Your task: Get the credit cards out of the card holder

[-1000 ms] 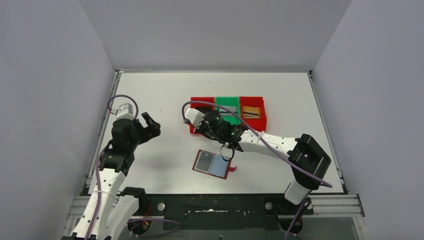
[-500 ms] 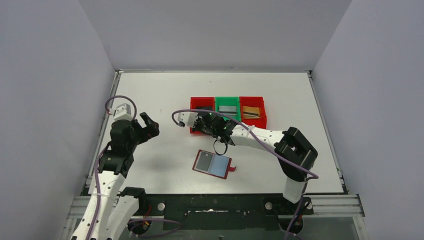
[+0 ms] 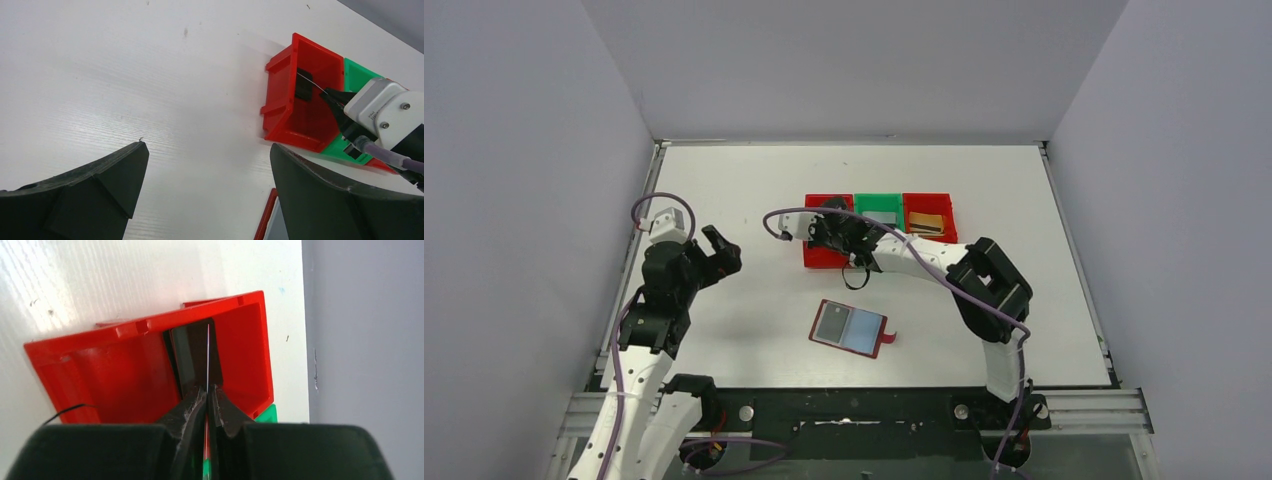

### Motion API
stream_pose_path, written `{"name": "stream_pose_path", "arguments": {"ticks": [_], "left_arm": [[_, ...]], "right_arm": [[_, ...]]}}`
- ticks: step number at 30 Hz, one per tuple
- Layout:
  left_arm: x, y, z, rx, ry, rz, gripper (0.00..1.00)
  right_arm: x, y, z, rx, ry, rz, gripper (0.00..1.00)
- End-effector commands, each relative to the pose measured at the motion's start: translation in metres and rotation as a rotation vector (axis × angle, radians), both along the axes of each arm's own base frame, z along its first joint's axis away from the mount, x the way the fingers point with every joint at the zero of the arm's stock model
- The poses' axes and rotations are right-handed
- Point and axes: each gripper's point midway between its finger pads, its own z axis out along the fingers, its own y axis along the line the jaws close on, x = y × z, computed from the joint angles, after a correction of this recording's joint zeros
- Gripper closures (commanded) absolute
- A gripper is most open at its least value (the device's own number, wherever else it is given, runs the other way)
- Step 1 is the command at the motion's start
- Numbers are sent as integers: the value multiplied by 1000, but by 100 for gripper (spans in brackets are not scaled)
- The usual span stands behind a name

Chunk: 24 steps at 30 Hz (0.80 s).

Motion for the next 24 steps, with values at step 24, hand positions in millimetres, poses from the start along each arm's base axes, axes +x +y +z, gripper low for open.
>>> {"name": "stream_pose_path", "arguments": {"ticks": [24], "left_arm": [[2, 1, 5, 7, -37, -8, 5]], "right_arm": [[67, 0, -10, -49, -177, -74, 95]]}}
